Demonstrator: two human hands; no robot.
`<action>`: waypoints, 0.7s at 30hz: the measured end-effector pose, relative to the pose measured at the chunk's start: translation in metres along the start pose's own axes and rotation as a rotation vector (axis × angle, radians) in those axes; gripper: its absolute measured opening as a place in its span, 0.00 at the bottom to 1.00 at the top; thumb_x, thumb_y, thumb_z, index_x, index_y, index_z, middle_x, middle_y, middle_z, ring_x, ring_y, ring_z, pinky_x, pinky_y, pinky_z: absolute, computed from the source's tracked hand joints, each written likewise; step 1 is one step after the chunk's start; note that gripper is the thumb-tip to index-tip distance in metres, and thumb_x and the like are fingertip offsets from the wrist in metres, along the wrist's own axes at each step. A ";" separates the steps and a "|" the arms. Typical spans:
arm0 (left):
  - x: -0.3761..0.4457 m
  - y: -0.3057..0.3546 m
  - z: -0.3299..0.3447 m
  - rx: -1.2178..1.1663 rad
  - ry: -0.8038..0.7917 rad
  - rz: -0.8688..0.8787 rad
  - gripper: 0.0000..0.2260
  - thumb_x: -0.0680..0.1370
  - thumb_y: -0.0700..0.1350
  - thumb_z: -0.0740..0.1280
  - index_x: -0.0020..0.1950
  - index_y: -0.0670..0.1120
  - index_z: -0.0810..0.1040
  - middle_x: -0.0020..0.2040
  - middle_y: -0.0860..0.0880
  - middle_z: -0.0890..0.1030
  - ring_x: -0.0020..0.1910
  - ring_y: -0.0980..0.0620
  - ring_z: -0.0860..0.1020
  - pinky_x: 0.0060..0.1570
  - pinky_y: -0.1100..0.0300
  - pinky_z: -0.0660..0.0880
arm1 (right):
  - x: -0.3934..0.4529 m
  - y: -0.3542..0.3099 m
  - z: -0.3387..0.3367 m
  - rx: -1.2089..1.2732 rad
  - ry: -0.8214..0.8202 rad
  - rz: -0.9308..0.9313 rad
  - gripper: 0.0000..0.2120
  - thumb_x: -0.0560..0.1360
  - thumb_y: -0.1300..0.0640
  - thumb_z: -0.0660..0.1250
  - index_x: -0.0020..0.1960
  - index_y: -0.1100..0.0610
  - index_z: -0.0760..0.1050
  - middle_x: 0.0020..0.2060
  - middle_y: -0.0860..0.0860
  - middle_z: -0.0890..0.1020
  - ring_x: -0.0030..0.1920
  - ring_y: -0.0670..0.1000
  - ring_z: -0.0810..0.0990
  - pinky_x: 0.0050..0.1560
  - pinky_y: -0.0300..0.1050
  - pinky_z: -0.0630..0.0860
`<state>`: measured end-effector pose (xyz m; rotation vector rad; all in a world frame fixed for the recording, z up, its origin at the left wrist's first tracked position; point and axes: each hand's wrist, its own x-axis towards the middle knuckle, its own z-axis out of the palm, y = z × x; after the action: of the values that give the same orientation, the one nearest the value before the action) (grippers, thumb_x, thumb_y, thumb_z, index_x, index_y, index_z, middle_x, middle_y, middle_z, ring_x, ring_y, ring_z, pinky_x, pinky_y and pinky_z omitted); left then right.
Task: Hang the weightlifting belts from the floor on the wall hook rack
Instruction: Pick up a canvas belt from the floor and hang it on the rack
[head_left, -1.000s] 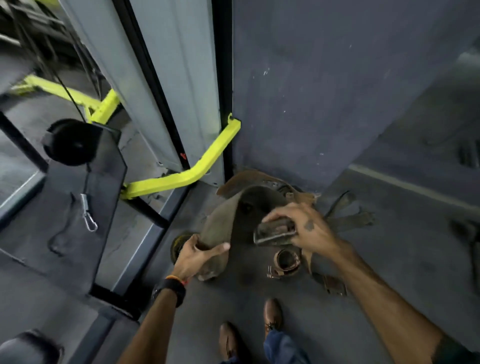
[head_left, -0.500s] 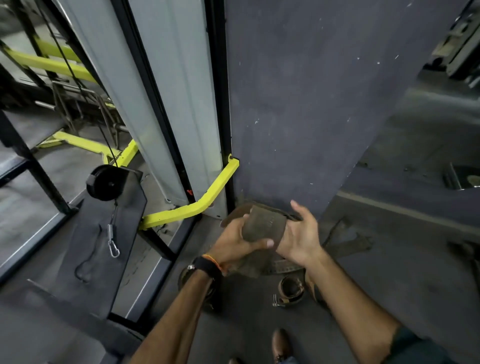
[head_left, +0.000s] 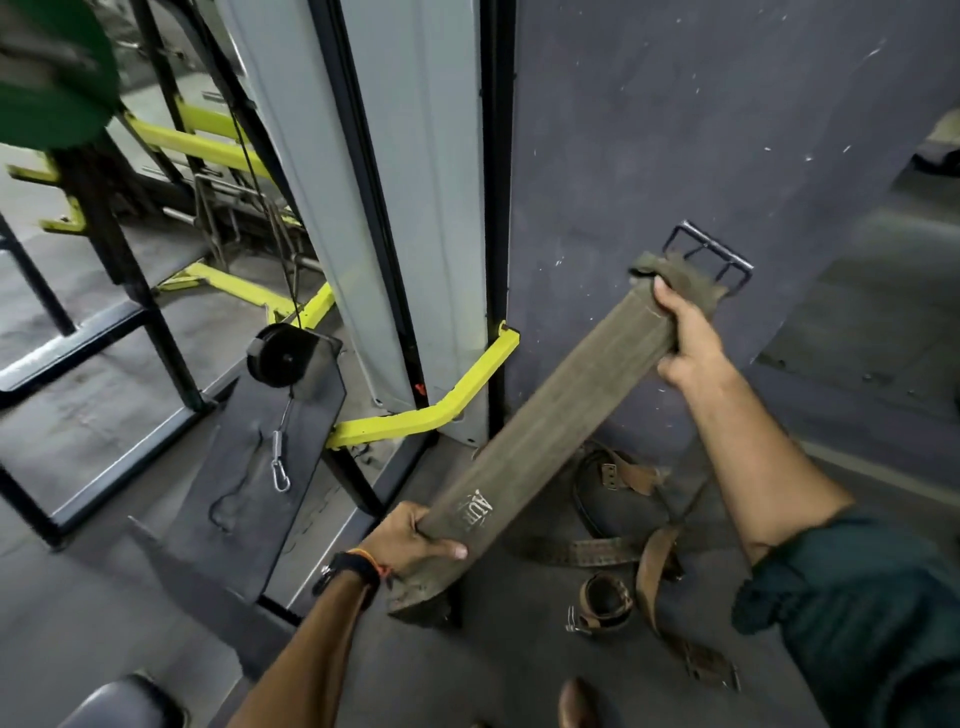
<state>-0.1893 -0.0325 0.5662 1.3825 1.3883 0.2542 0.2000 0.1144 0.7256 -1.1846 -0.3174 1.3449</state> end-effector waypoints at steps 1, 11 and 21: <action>0.006 -0.004 0.003 0.025 0.021 -0.019 0.21 0.65 0.60 0.87 0.50 0.48 0.92 0.48 0.52 0.92 0.44 0.57 0.88 0.52 0.53 0.87 | -0.004 -0.011 0.012 -0.043 -0.023 -0.075 0.21 0.75 0.55 0.80 0.66 0.59 0.84 0.46 0.50 0.91 0.47 0.49 0.90 0.49 0.50 0.85; 0.065 0.000 0.020 0.042 0.152 0.058 0.19 0.70 0.65 0.81 0.44 0.51 0.87 0.35 0.58 0.86 0.36 0.60 0.82 0.48 0.50 0.83 | -0.070 -0.114 0.112 -0.204 -0.267 -0.710 0.14 0.72 0.66 0.80 0.57 0.59 0.86 0.50 0.51 0.91 0.55 0.54 0.90 0.56 0.50 0.85; 0.053 0.294 -0.039 -0.248 0.065 0.602 0.08 0.84 0.53 0.71 0.52 0.49 0.84 0.40 0.53 0.84 0.41 0.57 0.81 0.52 0.56 0.78 | -0.092 -0.171 0.121 -0.434 -0.399 -0.719 0.23 0.69 0.63 0.75 0.64 0.63 0.83 0.52 0.54 0.89 0.54 0.52 0.87 0.55 0.45 0.83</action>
<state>-0.0371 0.1165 0.7797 1.5581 0.9204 0.8422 0.1794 0.1278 0.9525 -0.9847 -1.2472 0.8719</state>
